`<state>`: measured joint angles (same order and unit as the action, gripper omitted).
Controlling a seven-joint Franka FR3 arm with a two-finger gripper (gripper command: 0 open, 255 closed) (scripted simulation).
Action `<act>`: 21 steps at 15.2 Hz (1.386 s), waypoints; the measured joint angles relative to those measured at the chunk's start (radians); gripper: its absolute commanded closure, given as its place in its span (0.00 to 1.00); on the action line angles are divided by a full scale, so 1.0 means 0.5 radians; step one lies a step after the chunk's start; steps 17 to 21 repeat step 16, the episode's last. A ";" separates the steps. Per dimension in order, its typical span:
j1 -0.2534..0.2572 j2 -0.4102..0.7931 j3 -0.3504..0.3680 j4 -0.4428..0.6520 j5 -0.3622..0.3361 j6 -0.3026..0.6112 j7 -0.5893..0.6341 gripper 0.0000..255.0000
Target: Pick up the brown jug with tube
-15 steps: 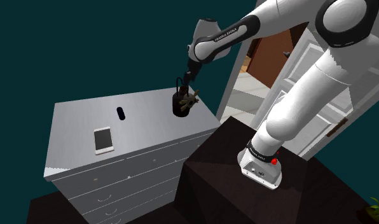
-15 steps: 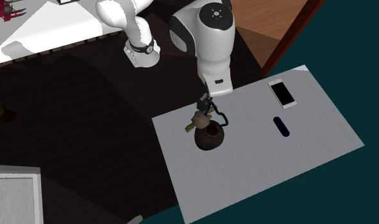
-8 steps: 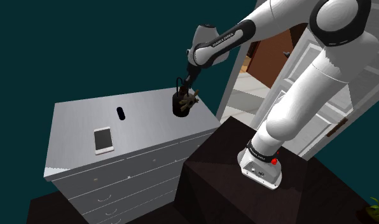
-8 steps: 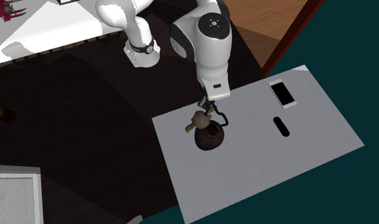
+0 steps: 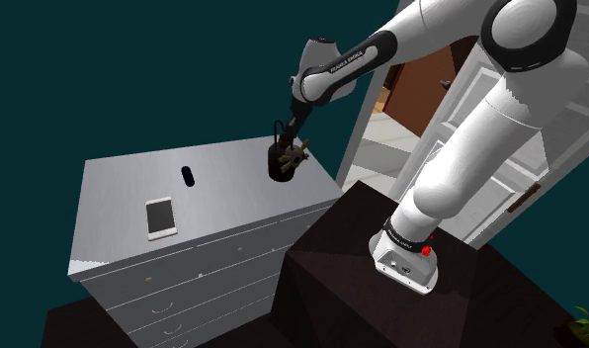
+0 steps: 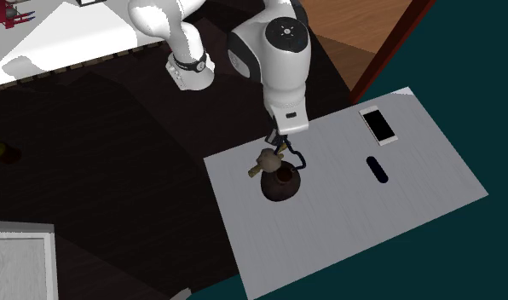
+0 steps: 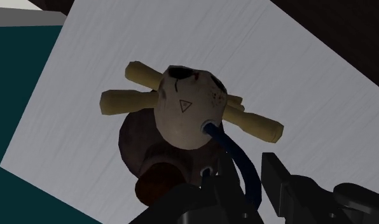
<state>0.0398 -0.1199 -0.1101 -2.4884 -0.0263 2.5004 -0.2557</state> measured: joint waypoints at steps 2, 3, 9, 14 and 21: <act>0.000 -0.022 0.001 0.008 -0.003 -0.036 0.004 1.00; -0.001 -0.036 0.001 0.019 -0.005 -0.061 0.003 1.00; -0.002 -0.142 0.007 0.086 -0.015 -0.238 0.011 1.00; -0.002 -0.206 0.011 0.155 -0.020 -0.371 0.015 1.00; -0.003 -0.230 0.011 0.179 -0.021 -0.418 0.016 1.00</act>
